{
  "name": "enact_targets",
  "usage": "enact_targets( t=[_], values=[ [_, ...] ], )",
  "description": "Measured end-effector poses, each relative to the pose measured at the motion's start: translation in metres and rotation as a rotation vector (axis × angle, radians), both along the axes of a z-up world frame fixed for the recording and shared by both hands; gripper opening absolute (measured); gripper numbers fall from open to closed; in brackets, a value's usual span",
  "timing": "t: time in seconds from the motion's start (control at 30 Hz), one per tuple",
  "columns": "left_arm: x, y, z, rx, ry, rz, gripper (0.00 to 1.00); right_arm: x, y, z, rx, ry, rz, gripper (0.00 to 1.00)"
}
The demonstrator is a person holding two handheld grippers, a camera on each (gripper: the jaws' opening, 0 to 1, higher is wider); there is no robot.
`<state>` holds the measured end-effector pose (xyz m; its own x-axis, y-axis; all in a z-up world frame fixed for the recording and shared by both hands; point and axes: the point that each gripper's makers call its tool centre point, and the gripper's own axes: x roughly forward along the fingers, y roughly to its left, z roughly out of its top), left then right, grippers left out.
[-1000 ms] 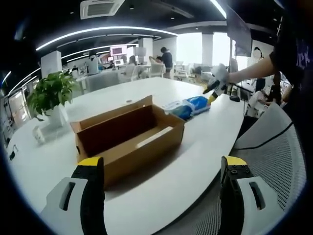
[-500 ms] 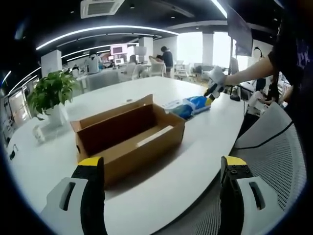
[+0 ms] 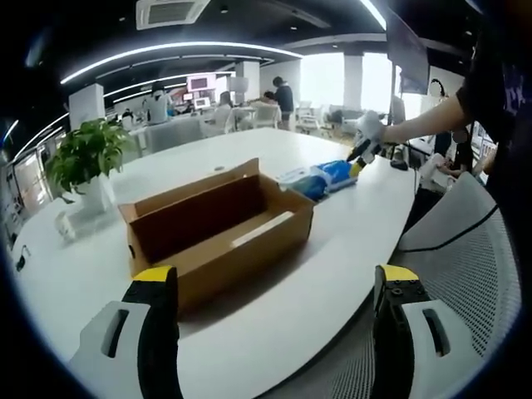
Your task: Operate the shoe box by opening the lid, removing the specified soft item, and placing it in the target area until the item is outside and the box remains undamaged.
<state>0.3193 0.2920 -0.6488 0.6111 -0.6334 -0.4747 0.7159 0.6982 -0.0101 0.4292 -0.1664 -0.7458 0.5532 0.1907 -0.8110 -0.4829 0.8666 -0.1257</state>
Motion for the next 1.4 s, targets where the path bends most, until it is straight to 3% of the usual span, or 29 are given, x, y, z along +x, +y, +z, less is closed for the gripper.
enact_targets(
  t=[0.2,0.47,0.73,1.4],
  values=[
    [0.0,0.0,-0.001,0.004,0.0,-0.002,0.97,-0.001,-0.001,-0.009,0.077,0.06,-0.101,0.45],
    [0.001,0.001,-0.001,0.002,0.0,0.006,0.97,-0.003,0.0,-0.016,0.018,0.082,-0.027,0.4],
    [0.002,0.002,0.0,0.002,0.001,0.014,0.97,0.002,-0.007,-0.016,-0.005,0.087,-0.005,0.35],
    [0.002,0.002,0.0,0.004,-0.001,0.021,0.97,0.001,-0.003,-0.017,-0.003,0.089,0.037,0.36]
  ],
)
